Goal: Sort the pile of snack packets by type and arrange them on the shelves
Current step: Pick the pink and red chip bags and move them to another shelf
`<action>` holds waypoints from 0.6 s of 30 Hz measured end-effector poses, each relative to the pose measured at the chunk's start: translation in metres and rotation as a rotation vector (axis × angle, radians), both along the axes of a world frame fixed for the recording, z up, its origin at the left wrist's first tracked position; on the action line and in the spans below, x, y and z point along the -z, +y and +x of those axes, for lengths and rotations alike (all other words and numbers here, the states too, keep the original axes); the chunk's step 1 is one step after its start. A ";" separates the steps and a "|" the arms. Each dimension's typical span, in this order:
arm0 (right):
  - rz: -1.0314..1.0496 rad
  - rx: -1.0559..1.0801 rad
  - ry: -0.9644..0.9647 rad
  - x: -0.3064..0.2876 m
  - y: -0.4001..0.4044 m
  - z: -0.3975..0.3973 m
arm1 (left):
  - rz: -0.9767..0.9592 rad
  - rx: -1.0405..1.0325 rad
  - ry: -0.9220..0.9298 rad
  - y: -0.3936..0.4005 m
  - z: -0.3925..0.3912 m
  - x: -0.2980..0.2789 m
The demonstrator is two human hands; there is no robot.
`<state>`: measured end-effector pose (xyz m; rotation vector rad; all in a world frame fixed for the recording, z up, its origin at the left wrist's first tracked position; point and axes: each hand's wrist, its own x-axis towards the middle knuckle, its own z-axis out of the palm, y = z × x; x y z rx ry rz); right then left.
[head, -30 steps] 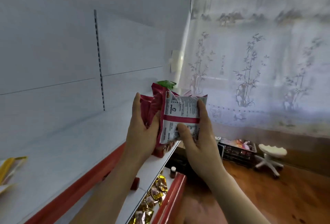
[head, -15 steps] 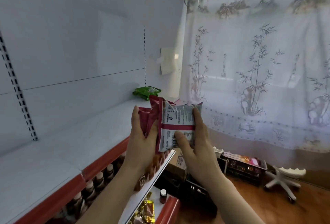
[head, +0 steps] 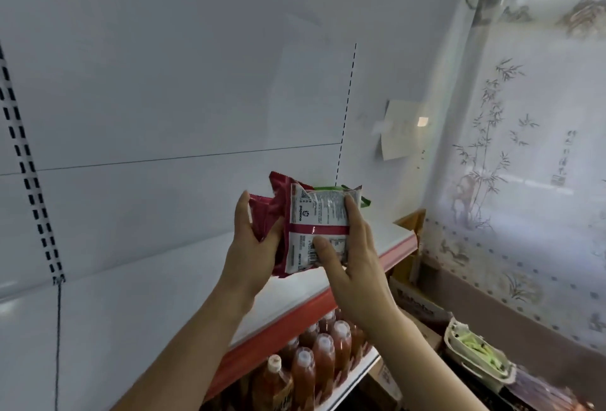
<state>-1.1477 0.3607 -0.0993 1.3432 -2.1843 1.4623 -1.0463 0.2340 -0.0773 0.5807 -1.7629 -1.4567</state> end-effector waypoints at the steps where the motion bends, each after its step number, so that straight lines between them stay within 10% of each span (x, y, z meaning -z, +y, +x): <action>1: 0.008 -0.006 0.013 -0.001 -0.010 -0.015 | 0.009 -0.005 -0.006 -0.011 -0.014 -0.001; 18: 0.172 -0.190 0.250 0.030 -0.125 -0.202 | 0.006 -0.222 -0.278 -0.106 -0.159 0.036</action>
